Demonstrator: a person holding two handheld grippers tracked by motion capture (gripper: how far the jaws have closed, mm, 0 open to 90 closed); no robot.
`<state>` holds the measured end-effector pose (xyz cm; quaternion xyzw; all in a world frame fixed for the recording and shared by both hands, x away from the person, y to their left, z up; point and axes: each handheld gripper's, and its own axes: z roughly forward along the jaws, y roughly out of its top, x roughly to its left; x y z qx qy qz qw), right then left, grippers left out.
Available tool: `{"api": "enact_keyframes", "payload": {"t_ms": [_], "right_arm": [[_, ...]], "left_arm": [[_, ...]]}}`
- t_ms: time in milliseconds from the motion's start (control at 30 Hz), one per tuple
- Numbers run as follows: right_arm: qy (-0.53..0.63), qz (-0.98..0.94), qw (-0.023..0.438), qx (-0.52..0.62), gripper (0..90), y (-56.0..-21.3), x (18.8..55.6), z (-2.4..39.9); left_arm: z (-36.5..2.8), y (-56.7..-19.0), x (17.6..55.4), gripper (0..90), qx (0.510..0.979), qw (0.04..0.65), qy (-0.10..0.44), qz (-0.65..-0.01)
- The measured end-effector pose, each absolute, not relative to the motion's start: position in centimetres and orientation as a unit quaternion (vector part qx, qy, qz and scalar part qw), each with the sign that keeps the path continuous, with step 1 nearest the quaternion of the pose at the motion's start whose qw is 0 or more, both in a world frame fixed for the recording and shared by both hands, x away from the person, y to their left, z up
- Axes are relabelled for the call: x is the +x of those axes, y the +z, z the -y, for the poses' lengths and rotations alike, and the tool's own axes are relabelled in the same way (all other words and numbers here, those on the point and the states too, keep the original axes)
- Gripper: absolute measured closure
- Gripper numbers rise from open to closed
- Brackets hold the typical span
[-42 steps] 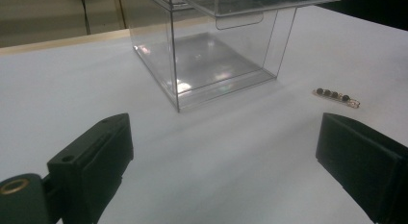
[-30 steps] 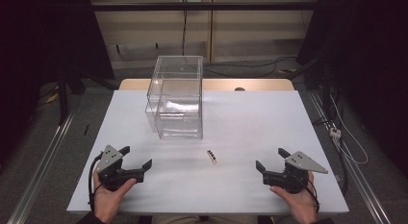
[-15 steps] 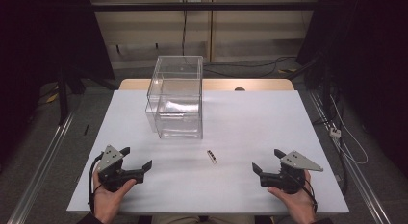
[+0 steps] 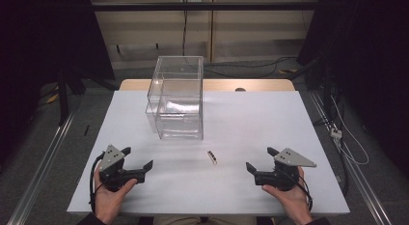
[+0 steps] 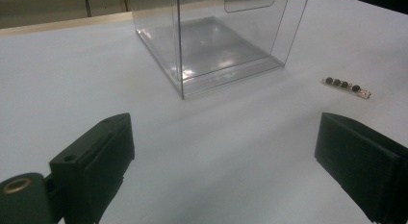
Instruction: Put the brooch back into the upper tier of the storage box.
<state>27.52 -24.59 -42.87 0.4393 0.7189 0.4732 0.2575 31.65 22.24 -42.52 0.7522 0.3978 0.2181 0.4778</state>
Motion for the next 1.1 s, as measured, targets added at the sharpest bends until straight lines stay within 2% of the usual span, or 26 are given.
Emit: {"api": "enact_keyframes", "payload": {"t_ms": [367,500,800,900,1100], "right_arm": [[0.479,-0.731,0.245,0.42,7.5,-42.5,29.4,22.1],[0.484,-0.734,0.236,0.415,7.9,-42.4,30.2,21.4],[0.481,-0.746,0.223,0.402,9.4,-42.0,31.6,19.4],[0.48,-0.749,0.219,0.4,10.4,-41.9,31.9,19.0],[0.476,-0.756,0.21,0.398,13.6,-41.9,33.0,18.2]], "left_arm": [[-22.7,-42.5,31.6,6.3,0.752,0.481,0.217,-0.395],[-23.0,-42.7,31.7,7.2,0.747,0.487,0.201,-0.405],[-23.0,-42.5,31.3,7.2,0.748,0.487,0.209,-0.398],[-22.7,-42.3,31.0,7.0,0.753,0.481,0.23,-0.387],[-22.9,-42.5,31.3,7.0,0.755,0.482,0.218,-0.387]]}}
